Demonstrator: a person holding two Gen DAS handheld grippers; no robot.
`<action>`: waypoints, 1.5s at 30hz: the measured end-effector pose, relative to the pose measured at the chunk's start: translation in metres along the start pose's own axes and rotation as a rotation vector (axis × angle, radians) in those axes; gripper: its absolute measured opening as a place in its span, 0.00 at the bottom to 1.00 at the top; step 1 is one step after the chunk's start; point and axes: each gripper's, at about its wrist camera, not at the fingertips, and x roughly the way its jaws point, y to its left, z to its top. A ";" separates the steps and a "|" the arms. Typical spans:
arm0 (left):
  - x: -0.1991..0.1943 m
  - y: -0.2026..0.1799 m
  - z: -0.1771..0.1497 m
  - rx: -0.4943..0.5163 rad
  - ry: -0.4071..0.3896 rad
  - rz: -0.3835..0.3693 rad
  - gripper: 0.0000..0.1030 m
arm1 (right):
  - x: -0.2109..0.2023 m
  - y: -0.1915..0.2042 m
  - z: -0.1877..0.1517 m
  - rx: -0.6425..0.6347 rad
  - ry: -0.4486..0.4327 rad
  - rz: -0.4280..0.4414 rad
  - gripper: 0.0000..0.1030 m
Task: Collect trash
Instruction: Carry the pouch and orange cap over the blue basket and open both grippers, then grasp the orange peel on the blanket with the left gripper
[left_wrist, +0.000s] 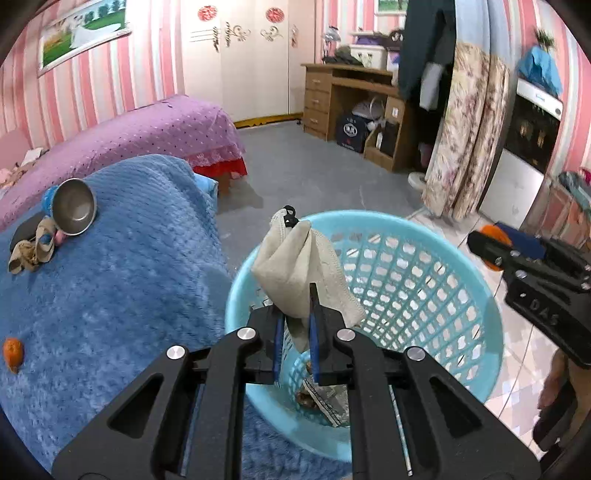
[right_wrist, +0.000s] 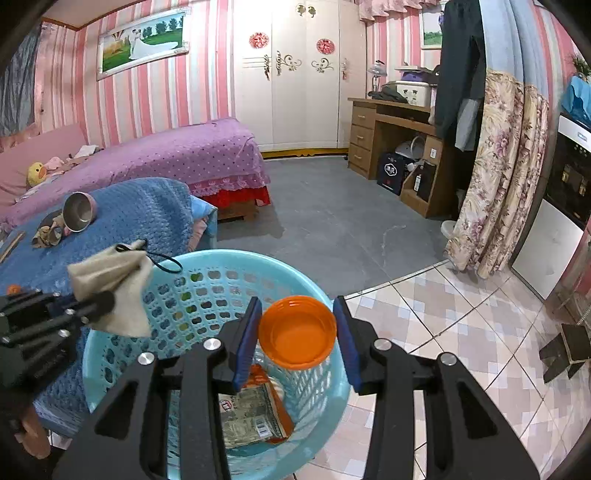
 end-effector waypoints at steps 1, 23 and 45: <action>0.004 -0.003 0.000 0.007 0.007 0.006 0.10 | 0.001 -0.002 0.000 0.003 0.001 -0.002 0.39; -0.034 0.085 0.005 -0.057 -0.103 0.159 0.94 | 0.025 0.023 -0.001 0.010 0.000 0.010 0.40; -0.092 0.226 -0.006 -0.164 -0.134 0.302 0.95 | -0.003 0.135 0.039 0.067 -0.095 0.057 0.96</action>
